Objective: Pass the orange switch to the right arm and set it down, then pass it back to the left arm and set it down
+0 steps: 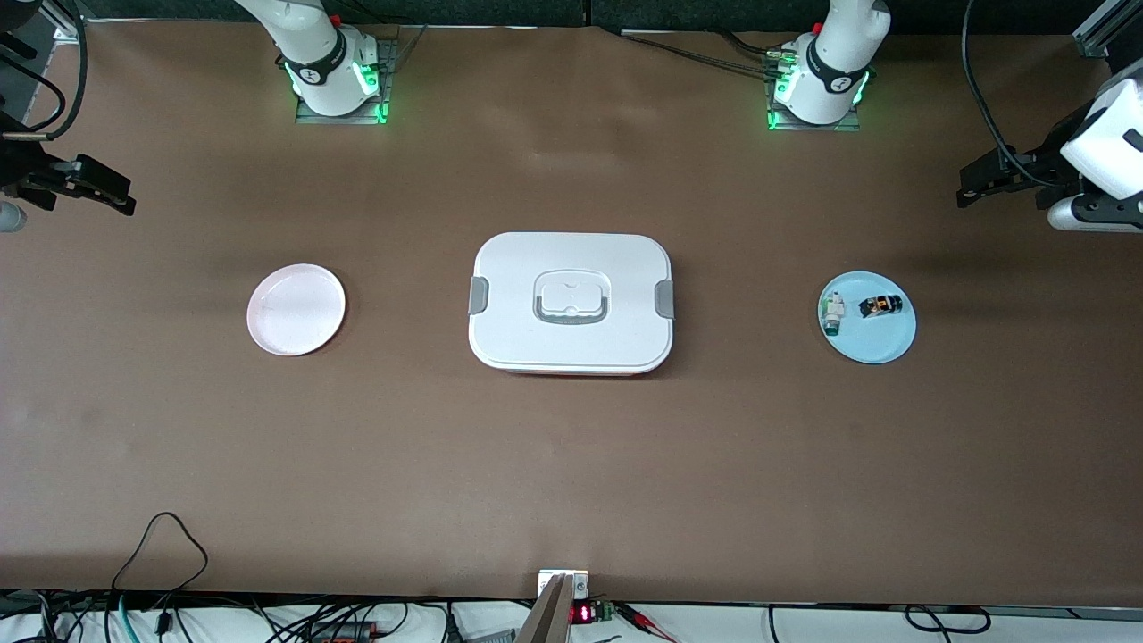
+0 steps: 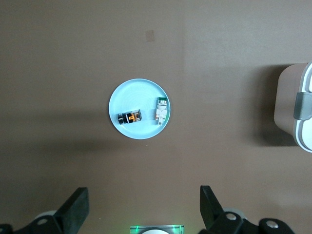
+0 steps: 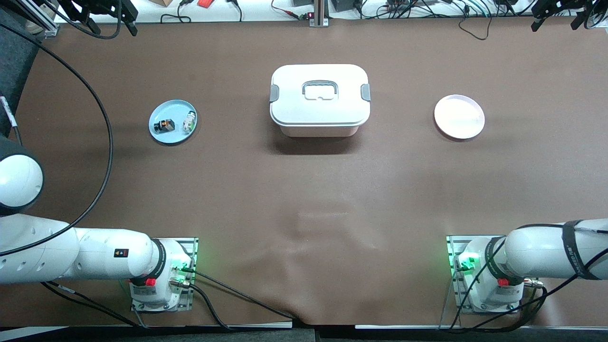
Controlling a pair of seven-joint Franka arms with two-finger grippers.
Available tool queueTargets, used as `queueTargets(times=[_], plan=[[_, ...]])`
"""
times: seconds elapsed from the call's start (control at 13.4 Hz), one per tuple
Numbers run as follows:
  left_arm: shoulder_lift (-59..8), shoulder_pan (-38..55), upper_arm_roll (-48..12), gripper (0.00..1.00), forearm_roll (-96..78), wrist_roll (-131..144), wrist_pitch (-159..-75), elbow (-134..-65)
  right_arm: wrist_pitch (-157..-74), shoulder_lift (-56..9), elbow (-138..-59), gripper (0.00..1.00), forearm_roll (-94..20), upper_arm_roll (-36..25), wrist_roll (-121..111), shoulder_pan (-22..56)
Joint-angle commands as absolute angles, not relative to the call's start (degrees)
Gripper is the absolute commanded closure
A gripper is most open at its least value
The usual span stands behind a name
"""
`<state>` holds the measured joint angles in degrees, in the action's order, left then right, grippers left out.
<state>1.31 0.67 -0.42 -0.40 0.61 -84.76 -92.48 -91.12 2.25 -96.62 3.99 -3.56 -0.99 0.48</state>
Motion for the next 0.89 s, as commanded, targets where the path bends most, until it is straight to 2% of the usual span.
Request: queueTargets(times=[0.0,0.6,0.82], plan=[[2.0,0.4,-0.5,0.0,-0.6,0.3,-84.2,-92.8,-89.7,2.0,-95.2,0.0,3.3,-3.7,-1.1,0.7],[1.5,0.3,-0.4,0.0,-0.5,1.0,-84.2,-92.8,-89.7,1.9,-95.2,0.0,3.3,-3.7,-1.0,0.7],[0.5,0.4,-0.5,0.0,-0.3,0.3,-80.5,-92.9,-89.7,1.8,-95.2,0.0,3.3,-3.7,-1.0,0.6]])
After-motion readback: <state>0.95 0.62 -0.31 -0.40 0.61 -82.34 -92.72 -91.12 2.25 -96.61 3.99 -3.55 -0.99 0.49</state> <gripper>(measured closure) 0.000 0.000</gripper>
